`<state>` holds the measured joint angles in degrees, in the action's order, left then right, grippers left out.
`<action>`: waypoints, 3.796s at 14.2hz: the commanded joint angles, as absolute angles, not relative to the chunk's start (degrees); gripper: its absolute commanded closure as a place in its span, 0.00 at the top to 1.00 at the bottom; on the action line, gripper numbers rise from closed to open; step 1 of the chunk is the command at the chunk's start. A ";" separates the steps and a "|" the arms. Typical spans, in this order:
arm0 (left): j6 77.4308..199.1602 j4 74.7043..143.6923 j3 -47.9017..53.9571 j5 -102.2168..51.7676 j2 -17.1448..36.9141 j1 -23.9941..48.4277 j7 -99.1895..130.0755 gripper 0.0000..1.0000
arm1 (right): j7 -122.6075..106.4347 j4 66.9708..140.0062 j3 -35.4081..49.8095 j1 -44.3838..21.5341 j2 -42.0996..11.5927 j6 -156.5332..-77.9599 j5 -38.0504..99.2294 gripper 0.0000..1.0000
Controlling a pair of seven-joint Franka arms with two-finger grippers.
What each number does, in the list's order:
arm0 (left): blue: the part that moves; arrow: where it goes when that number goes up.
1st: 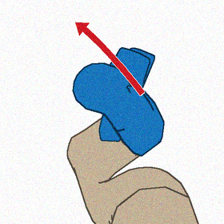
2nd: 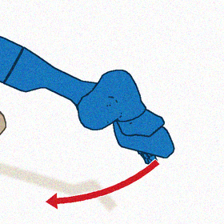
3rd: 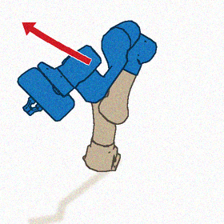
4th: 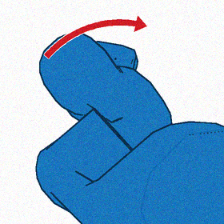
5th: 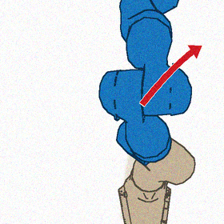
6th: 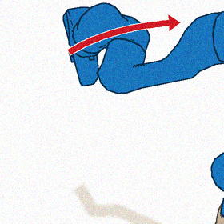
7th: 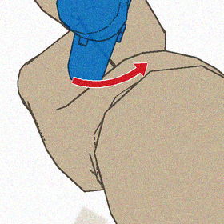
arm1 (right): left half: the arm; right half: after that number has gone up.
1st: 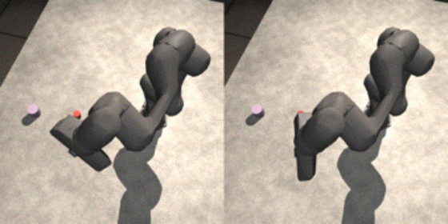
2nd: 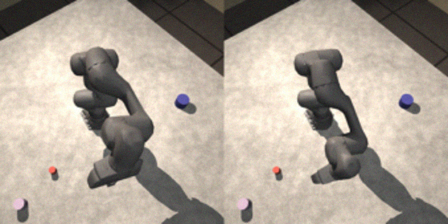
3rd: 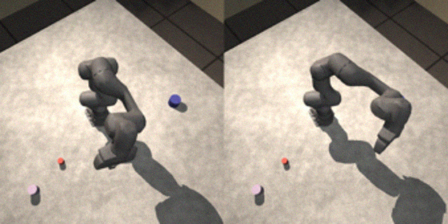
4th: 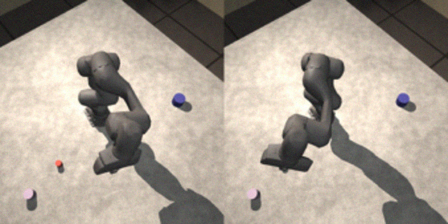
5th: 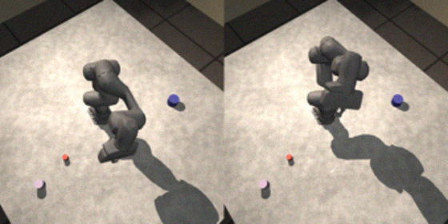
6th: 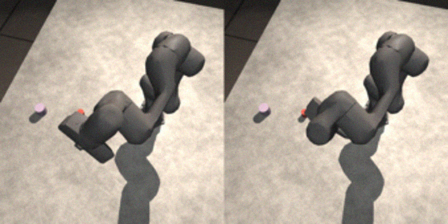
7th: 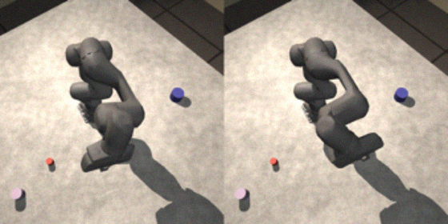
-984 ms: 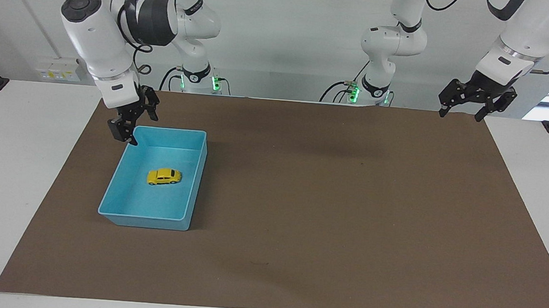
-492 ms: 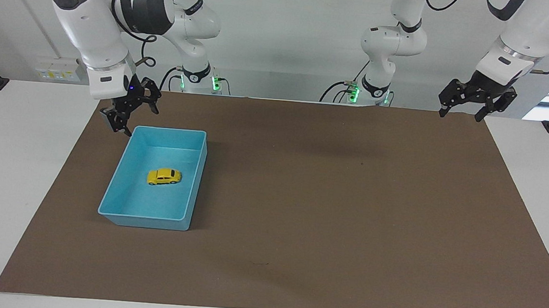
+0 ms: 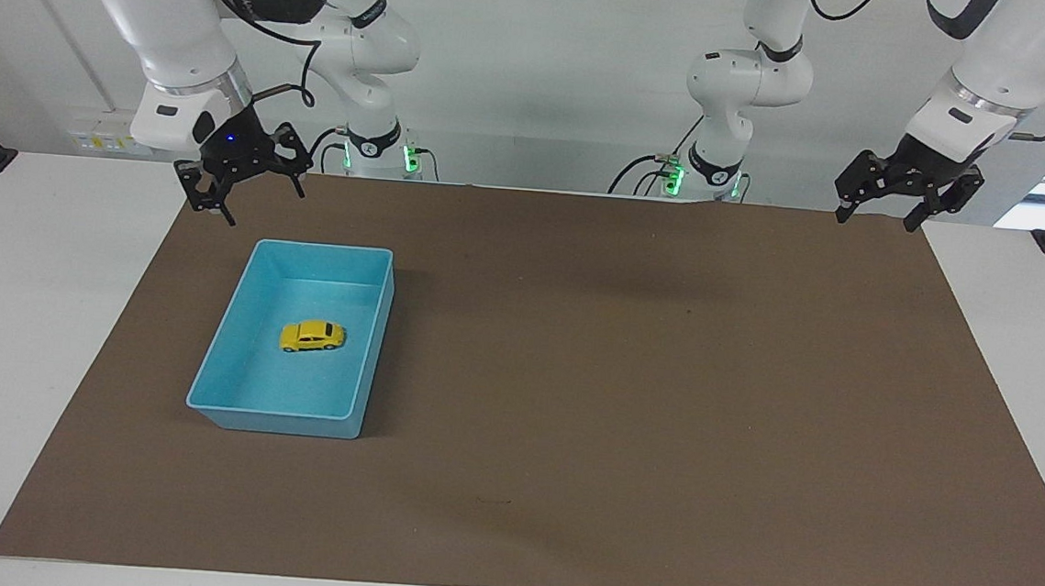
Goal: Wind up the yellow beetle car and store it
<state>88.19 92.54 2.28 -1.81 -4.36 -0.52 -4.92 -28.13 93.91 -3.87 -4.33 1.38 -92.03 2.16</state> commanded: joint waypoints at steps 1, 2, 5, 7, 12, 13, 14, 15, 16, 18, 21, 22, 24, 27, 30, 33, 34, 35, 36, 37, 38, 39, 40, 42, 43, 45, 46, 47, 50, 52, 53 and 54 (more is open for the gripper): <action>88.59 93.16 2.72 -2.46 -5.27 -1.41 -5.54 1.00 | -20.50 91.32 -3.08 -3.78 1.14 -88.86 3.43 1.00; 88.59 93.16 2.72 -2.46 -5.27 -1.41 -5.54 1.00 | -19.96 91.32 -1.77 -3.78 1.14 -88.77 3.51 1.00; 88.59 93.16 2.72 -2.46 -5.27 -1.41 -5.54 1.00 | -16.54 91.23 -0.01 -3.52 1.14 -88.68 3.43 1.00; 88.59 93.16 2.72 -2.46 -5.27 -1.41 -5.54 1.00 | -14.68 91.23 0.70 -3.52 1.23 -88.33 3.34 1.00; 88.59 93.16 2.72 -2.46 -5.27 -1.49 -5.54 1.00 | -3.81 89.14 -1.14 -2.99 1.32 -86.40 2.64 1.00; 88.59 93.16 2.72 -2.46 -5.27 -1.49 -5.54 1.00 | -2.56 88.16 -1.40 -2.90 1.32 -85.35 2.72 1.00; 88.59 93.16 2.72 -2.46 -5.27 -1.49 -5.54 1.00 | -2.37 87.72 -1.49 -2.90 1.32 -84.56 2.81 1.00; 88.59 93.16 2.72 -2.46 -5.27 -1.41 -5.54 1.00 | -2.03 87.63 -1.67 -2.90 1.32 -84.46 2.81 1.00; 88.59 93.16 2.72 -2.46 -5.27 -1.49 -5.54 1.00 | -1.76 87.63 -2.02 -2.90 1.41 -84.46 2.81 1.00; 88.59 93.16 2.72 -2.46 -5.27 -1.41 -5.54 1.00 | -0.62 87.71 -2.81 -2.99 1.93 -84.64 2.90 1.00; 88.59 93.16 2.72 -2.46 -5.27 -1.41 -5.54 1.00 | 3.33 87.71 -3.96 -2.99 2.11 -84.38 3.60 1.00; 88.59 93.16 2.72 -2.46 -5.27 -1.41 -5.54 1.00 | 4.30 87.71 -3.61 -2.99 2.11 -84.38 3.60 1.00; 88.59 93.16 2.72 -2.46 -5.27 -1.41 -5.54 1.00 | 5.36 87.63 -3.25 -3.16 2.02 -84.38 3.51 1.00; 88.59 93.16 2.72 -2.46 -5.27 -1.41 -5.54 1.00 | 5.36 87.63 -3.69 -3.16 2.02 -84.38 3.60 1.00; 88.59 93.16 2.72 -2.46 -5.27 -1.49 -5.54 1.00 | 5.27 87.63 -3.69 -3.34 2.20 -84.90 3.60 1.00; 88.59 93.16 2.72 -2.46 -5.27 -1.41 -5.54 1.00 | 5.36 87.71 -3.60 -3.52 2.28 -85.08 3.25 1.00; 88.59 93.16 2.72 -2.46 -5.27 -1.49 -5.54 1.00 | 5.36 87.80 -3.60 -3.34 2.29 -85.08 3.51 1.00; 88.59 93.16 2.72 -2.46 -5.27 -1.41 -5.54 1.00 | 5.27 87.80 -3.69 -3.25 2.29 -85.08 3.60 1.00; 88.59 93.16 2.72 -2.46 -5.27 -1.41 -5.54 1.00 | 5.19 87.80 -3.69 -3.34 2.29 -85.08 3.52 1.00; 88.59 93.16 2.72 -2.46 -5.27 -1.41 -5.54 1.00 | 5.01 87.80 -3.60 -3.34 2.29 -85.08 3.25 1.00; 88.59 93.16 2.72 -2.46 -5.27 -1.41 -5.54 1.00 | 5.01 87.80 -3.60 -3.34 2.37 -85.08 3.25 1.00; 88.59 93.16 2.72 -2.46 -5.27 -1.41 -5.54 1.00 | 4.92 87.89 -3.60 -3.34 2.55 -85.08 3.34 1.00; 88.59 93.16 2.72 -2.46 -5.27 -1.41 -5.54 1.00 | 4.92 87.98 -3.69 -3.34 2.55 -85.08 3.34 1.00; 88.59 93.16 2.72 -2.46 -5.27 -1.49 -5.54 1.00 | 4.83 87.89 -3.60 -3.25 2.55 -85.08 3.34 1.00; 88.59 93.16 2.72 -2.46 -5.27 -1.49 -5.54 1.00 | 4.83 87.98 -3.60 -3.34 2.55 -85.08 3.25 1.00; 88.59 93.16 2.72 -2.46 -5.27 -1.41 -5.54 1.00 | 4.92 87.98 -3.60 -3.34 2.55 -85.08 3.34 1.00; 88.59 93.16 2.72 -2.46 -5.27 -1.49 -5.54 1.00 | 4.83 87.98 -3.60 -3.34 2.55 -85.08 3.34 1.00; 88.59 93.16 2.72 -2.46 -5.27 -1.41 -5.54 1.00 | 4.83 87.98 -3.60 -3.25 2.55 -85.08 3.34 1.00; 88.59 93.16 2.72 -2.46 -5.27 -1.41 -5.54 1.00 | 4.83 87.98 -3.60 -3.25 2.55 -85.08 3.34 1.00; 88.59 93.16 2.72 -2.46 -5.27 -1.41 -5.54 1.00 | 4.83 87.98 -3.60 -3.25 2.55 -85.08 3.34 1.00; 88.59 93.16 2.72 -2.46 -5.27 -1.41 -5.54 1.00 | 4.83 87.89 -3.60 -3.34 2.55 -85.08 3.34 1.00; 88.59 93.16 2.72 -2.46 -5.27 -1.49 -5.54 1.00 | 4.83 87.98 -3.60 -3.25 2.55 -85.08 3.34 1.00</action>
<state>88.19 92.54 2.28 -1.81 -4.36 -0.52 -4.92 4.28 87.83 -3.61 -3.50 1.86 -85.42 2.16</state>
